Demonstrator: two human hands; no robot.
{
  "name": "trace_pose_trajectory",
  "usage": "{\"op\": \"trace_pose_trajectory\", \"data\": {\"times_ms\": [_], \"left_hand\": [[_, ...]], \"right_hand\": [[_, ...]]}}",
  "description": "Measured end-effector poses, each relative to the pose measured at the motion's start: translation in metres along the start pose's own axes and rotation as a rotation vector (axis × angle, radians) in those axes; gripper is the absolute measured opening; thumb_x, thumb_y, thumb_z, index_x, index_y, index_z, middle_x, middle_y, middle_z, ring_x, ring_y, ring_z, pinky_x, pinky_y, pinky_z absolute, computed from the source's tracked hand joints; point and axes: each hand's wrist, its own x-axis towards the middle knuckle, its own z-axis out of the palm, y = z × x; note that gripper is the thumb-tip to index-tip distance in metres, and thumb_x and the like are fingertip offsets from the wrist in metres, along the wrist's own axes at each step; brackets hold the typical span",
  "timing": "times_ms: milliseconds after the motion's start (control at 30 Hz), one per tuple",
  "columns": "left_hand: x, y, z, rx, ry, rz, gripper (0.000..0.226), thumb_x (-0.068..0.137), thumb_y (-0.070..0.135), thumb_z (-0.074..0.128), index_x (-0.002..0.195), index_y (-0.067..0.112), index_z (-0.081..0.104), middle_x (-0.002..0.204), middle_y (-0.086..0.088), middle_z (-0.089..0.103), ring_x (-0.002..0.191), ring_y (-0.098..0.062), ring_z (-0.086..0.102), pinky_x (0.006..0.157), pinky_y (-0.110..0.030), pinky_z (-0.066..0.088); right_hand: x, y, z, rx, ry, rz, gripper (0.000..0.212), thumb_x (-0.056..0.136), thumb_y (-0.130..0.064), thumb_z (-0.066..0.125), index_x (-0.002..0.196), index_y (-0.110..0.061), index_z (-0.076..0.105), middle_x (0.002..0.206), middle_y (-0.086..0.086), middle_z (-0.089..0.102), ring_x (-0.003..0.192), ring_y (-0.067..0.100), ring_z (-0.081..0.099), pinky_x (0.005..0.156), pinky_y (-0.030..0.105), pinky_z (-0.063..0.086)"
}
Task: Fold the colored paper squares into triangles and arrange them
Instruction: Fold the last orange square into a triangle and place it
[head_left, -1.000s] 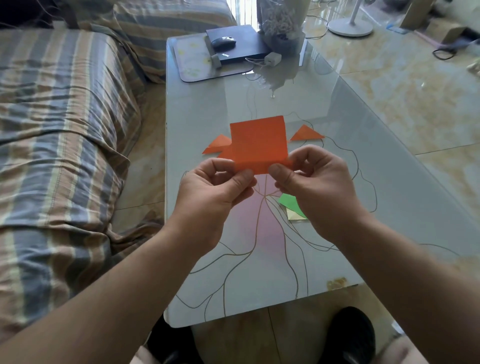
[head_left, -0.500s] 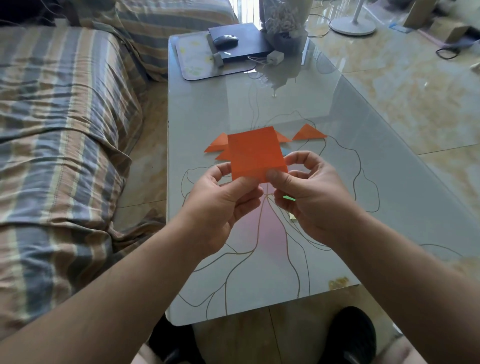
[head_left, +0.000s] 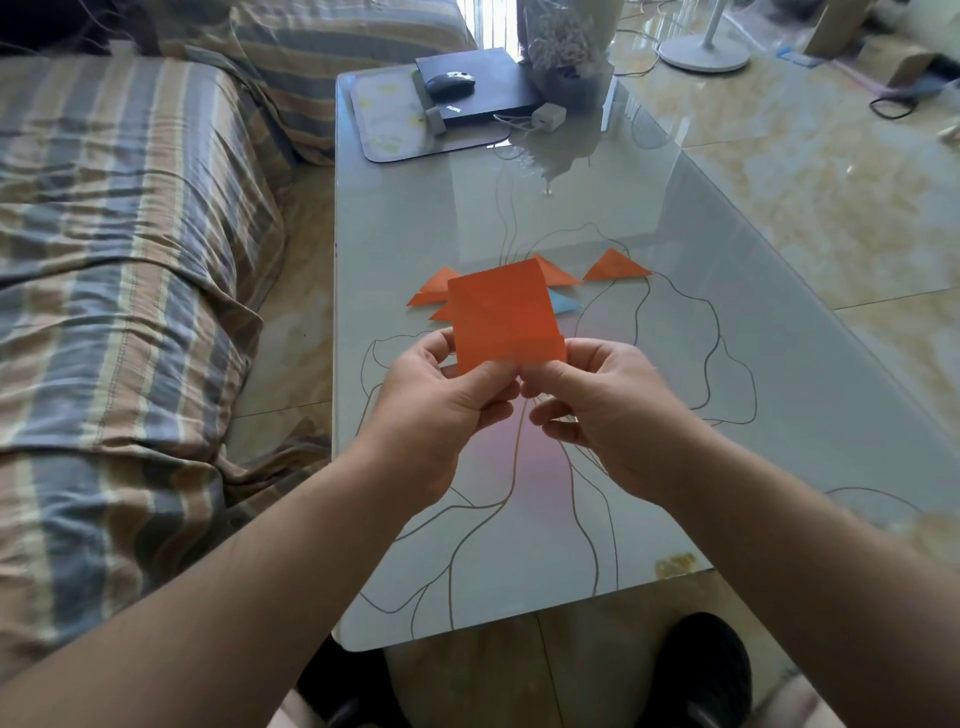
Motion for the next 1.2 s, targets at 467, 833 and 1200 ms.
{"op": "trace_pose_trajectory", "data": {"times_ms": [467,833,1200], "left_hand": [[-0.002,0.002,-0.001,0.254,0.014,0.062,0.018,0.09,0.03,0.076,0.092,0.012,0.075,0.084,-0.006,0.076,0.079,-0.019,0.07,0.089,-0.048,0.06],[-0.003,0.008,-0.004,0.327,0.049,0.17,0.014,0.089,0.034,0.076,0.091,0.02,0.076,0.083,-0.005,0.076,0.077,-0.021,0.07,0.082,-0.042,0.061],[-0.003,0.005,0.003,0.062,0.011,0.011,0.029,0.071,0.037,0.081,0.091,0.017,0.075,0.085,-0.002,0.075,0.078,-0.018,0.069,0.082,-0.038,0.059]], "right_hand": [[-0.001,-0.002,-0.002,-0.103,0.05,-0.199,0.021,0.096,-0.028,0.073,0.092,-0.008,0.075,0.076,0.003,0.073,0.067,0.015,0.067,0.064,0.025,0.054],[0.0,-0.011,-0.01,-0.042,0.013,-0.119,0.016,0.094,-0.025,0.075,0.082,-0.014,0.072,0.074,0.003,0.071,0.068,0.018,0.067,0.072,0.034,0.054],[0.0,-0.008,-0.003,0.212,0.037,0.035,0.015,0.096,-0.02,0.072,0.082,-0.014,0.07,0.075,0.005,0.068,0.062,0.019,0.062,0.07,0.038,0.05]]}}
